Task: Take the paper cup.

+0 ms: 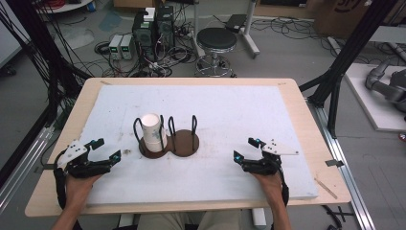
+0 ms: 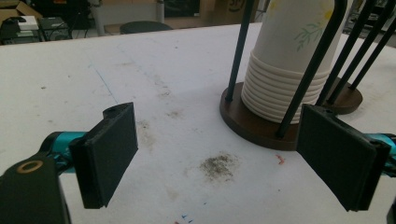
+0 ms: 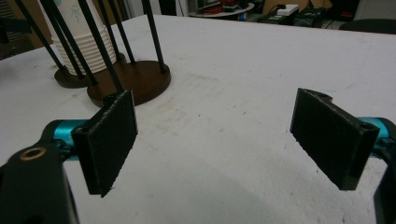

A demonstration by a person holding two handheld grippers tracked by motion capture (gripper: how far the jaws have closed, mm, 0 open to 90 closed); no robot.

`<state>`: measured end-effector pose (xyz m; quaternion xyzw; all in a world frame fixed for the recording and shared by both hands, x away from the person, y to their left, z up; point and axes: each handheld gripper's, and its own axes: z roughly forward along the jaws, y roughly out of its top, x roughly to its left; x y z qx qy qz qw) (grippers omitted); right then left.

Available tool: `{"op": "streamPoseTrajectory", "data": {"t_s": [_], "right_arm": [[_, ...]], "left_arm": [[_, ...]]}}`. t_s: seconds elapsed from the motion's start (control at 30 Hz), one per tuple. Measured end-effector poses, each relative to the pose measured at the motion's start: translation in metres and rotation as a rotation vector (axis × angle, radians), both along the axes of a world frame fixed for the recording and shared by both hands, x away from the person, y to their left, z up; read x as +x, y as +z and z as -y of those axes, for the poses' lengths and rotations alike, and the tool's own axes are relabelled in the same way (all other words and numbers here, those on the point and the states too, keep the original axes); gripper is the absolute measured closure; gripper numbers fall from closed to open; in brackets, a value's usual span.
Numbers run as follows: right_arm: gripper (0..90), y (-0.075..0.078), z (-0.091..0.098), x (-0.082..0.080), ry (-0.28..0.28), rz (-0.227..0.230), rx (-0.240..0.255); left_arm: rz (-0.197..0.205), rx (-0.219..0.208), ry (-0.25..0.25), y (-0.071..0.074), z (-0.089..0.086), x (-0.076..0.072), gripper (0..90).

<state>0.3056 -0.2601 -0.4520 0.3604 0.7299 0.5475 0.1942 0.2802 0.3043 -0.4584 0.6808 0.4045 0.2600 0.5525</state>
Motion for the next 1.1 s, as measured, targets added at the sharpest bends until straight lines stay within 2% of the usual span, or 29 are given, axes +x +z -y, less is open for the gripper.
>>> {"op": "streamPoseTrajectory", "data": {"t_s": [0.57,0.73,0.87,1.1], "right_arm": [[15.1,0.0,0.0,0.0,0.004,0.001,0.007],[15.1,0.0,0.0,0.0,0.006,0.004,0.006],[15.1,0.0,0.0,0.0,0.009,0.002,0.007],[15.1,0.0,0.001,0.001,0.012,-0.006,0.012]], "left_arm": [[-0.004,-0.005,-0.003,0.0,-0.001,0.001,12.8],[-0.018,-0.029,-0.007,0.0,-0.003,0.002,11.6],[-0.044,-0.031,-0.005,0.001,-0.006,0.001,9.0],[-0.008,-0.031,-0.003,0.011,-0.009,-0.002,8.4]]}}
